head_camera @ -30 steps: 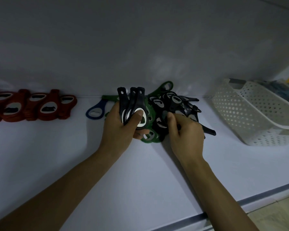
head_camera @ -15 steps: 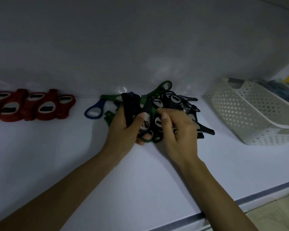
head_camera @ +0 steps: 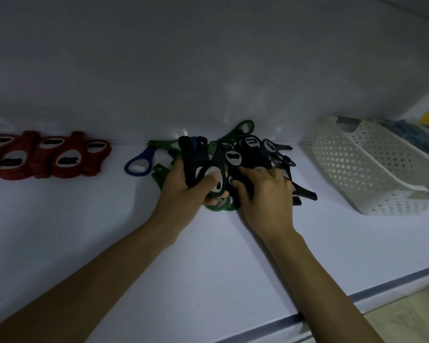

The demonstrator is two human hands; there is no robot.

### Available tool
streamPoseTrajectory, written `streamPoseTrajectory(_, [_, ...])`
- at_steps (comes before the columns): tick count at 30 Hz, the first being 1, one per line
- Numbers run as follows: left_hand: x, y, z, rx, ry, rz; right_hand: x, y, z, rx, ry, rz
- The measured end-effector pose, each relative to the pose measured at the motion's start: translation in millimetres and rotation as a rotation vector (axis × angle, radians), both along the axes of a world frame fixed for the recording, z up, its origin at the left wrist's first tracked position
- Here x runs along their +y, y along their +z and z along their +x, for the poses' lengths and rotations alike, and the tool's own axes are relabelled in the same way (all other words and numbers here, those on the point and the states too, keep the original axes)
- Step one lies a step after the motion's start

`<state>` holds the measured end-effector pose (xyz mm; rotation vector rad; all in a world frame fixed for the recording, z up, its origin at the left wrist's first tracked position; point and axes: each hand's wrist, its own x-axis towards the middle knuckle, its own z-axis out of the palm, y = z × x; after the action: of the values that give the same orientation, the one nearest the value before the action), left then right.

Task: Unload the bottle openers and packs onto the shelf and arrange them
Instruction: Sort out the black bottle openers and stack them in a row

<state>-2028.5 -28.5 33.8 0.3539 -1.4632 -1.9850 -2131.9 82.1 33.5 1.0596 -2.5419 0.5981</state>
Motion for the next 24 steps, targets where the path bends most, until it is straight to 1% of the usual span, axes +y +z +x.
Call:
streamPoseTrajectory(4, [1.1, 0.8, 0.2, 0.003, -0.018, -0.006, 0.2, -0.1, -0.8, -0.019, 0.012, -0.104])
streamPoseTrajectory(7, [1.4, 1.5, 0.7, 0.009, -0.049, 0.005, 0.8, -1.3, -1.1, -0.072, 0.013, -0.205])
streamPoseTrajectory(10, [-0.6, 1.7, 0.4, 0.007, -0.047, 0.037, 0.4, 0.5, -0.6, -0.144, 0.041, -0.375])
streamPoseTrajectory(13, [-0.5, 2.6, -0.1, 0.013, -0.052, 0.036, 0.5, 3.6, -0.6, -0.17, 0.072, -0.538])
streamPoseTrajectory(17, [0.6, 2.4, 0.3, 0.018, -0.033, 0.017, 0.7, 7.3, 1.9, -0.358, 0.098, -0.771])
streamPoseTrajectory(21, [-0.5, 3.1, 0.7, 0.032, -0.024, 0.04, 4.6, 11.6, -2.1, -0.411, 0.061, -1.024])
streamPoseTrajectory(23, [-2.0, 1.5, 0.3, 0.033, -0.023, 0.032, 7.0, 12.4, -3.9, -0.453, 0.085, -1.091])
streamPoseTrajectory(24, [-2.2, 0.4, 0.2, 0.031, -0.03, 0.012, 7.9, 12.4, -3.4, -0.475, 0.124, -1.091])
